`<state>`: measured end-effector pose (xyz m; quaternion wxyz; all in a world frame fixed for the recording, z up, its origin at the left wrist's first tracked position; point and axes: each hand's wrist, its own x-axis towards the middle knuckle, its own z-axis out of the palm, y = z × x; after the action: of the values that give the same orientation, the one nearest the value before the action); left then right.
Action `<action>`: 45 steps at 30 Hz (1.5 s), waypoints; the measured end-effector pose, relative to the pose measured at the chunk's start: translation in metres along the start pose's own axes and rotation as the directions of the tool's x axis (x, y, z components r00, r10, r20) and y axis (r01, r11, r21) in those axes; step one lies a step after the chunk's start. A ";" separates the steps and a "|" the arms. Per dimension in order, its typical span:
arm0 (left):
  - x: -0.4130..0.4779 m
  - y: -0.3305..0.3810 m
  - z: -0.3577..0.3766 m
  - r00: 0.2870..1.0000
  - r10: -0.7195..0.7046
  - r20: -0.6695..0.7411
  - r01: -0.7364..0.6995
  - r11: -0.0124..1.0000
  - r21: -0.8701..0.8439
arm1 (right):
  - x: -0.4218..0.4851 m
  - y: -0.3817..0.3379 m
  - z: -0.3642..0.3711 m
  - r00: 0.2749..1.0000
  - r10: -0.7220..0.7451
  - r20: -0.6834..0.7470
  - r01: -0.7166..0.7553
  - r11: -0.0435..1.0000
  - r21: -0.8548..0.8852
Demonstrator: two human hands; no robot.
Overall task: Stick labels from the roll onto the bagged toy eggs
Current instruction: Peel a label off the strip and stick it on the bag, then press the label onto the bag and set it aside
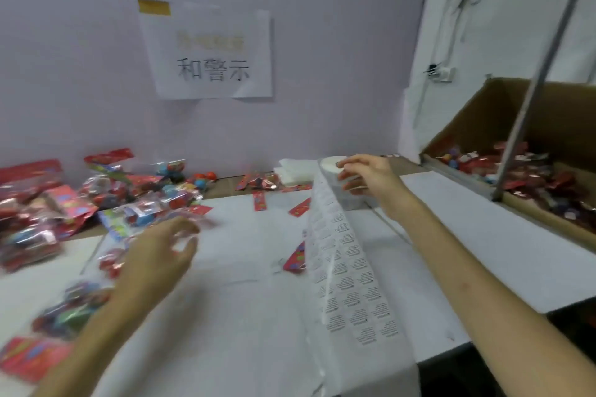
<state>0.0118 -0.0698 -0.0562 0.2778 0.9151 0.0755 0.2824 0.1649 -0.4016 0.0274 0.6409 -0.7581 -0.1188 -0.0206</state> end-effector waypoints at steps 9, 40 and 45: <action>-0.009 -0.032 -0.001 0.954 -0.273 0.121 0.174 0.837 0.519 | -0.032 -0.034 0.124 0.913 -0.183 0.365 0.245 0.961 -0.129; -0.007 -0.029 -0.032 0.790 -0.117 0.602 0.609 0.266 -0.747 | -0.088 0.028 0.196 0.968 0.093 0.232 -0.144 0.966 0.214; -0.011 -0.035 -0.029 0.750 0.060 0.659 0.636 0.209 -0.743 | -0.088 0.030 0.196 0.879 0.130 0.459 -0.212 0.968 0.132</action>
<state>-0.0127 -0.0306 -0.0608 0.8244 0.5609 -0.0122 -0.0743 0.0622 -0.2281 -0.0530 0.6610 -0.6894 -0.1966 0.2216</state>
